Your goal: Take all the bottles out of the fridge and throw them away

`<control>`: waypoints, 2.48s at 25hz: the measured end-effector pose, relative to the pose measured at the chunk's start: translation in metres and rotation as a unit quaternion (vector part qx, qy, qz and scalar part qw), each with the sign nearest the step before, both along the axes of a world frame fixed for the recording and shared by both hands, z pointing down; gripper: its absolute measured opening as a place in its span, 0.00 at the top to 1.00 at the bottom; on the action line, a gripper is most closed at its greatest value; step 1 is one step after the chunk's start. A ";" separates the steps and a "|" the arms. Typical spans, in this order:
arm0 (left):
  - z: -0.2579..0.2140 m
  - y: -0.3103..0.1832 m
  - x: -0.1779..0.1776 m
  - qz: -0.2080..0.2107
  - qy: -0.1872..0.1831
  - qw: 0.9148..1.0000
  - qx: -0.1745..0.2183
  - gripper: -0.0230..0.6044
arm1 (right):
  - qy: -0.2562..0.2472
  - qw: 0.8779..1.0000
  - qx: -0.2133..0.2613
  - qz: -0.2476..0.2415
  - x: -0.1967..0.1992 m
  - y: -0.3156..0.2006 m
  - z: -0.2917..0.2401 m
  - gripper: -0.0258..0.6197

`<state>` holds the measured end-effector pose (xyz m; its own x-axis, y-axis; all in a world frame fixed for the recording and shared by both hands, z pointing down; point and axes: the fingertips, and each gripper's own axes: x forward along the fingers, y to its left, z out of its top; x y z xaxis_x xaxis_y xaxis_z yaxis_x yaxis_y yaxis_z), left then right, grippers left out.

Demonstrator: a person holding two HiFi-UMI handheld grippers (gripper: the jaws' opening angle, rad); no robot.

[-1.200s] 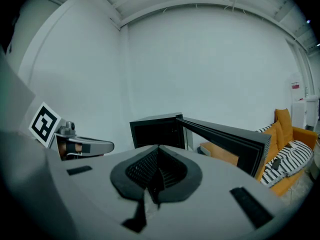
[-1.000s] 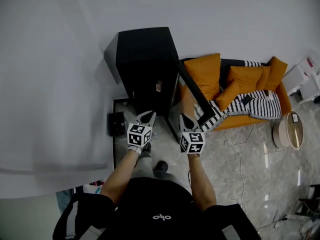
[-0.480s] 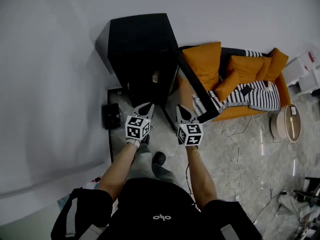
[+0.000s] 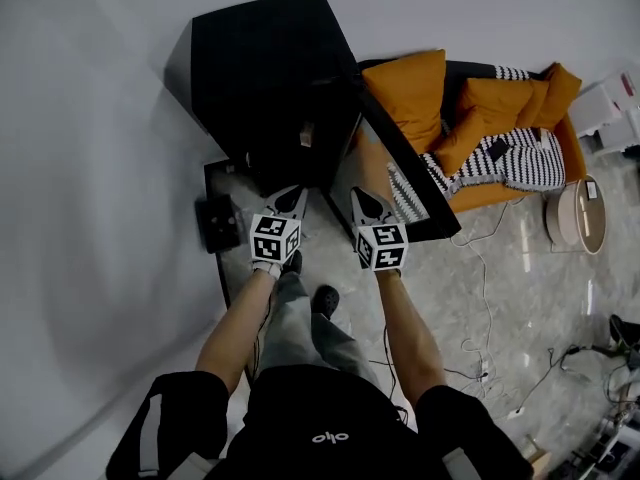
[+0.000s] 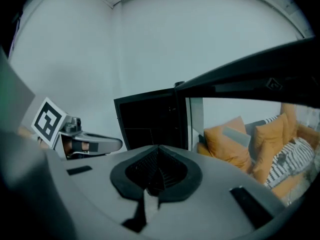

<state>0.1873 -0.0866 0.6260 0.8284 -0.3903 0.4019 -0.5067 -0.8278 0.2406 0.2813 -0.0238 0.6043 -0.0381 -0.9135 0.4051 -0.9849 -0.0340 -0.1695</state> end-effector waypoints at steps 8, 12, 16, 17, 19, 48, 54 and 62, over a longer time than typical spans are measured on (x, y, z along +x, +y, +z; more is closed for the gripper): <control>0.060 -0.043 0.004 0.018 -0.011 1.000 -0.011 0.95 | -0.009 1.000 -0.022 0.012 -0.003 -0.037 0.059 0.95; 0.085 -0.061 0.010 0.024 -0.014 1.000 -0.008 0.95 | -0.007 1.000 -0.030 0.005 -0.007 -0.054 0.084 0.95; 0.110 -0.069 0.020 0.035 -0.017 0.999 0.003 0.95 | -0.006 1.000 -0.029 0.006 -0.006 -0.063 0.108 0.95; 0.116 -0.072 0.024 0.038 -0.017 0.999 0.006 0.95 | -0.006 1.000 -0.028 0.007 -0.005 -0.065 0.114 0.95; 0.127 -0.076 0.030 0.043 -0.016 0.999 0.010 0.95 | -0.002 1.000 -0.024 0.009 -0.003 -0.070 0.123 0.95; 0.222 -0.127 0.058 0.033 -0.016 0.998 0.049 0.95 | 0.000 0.999 0.018 0.030 0.013 -0.084 0.220 0.95; 0.229 -0.151 0.065 0.009 -0.025 0.999 0.037 0.73 | 0.002 0.999 0.022 0.025 0.012 -0.089 0.219 0.95; 0.239 -0.182 0.084 -0.020 -0.050 0.997 0.058 0.53 | -0.001 0.999 0.026 0.019 0.020 -0.094 0.217 0.95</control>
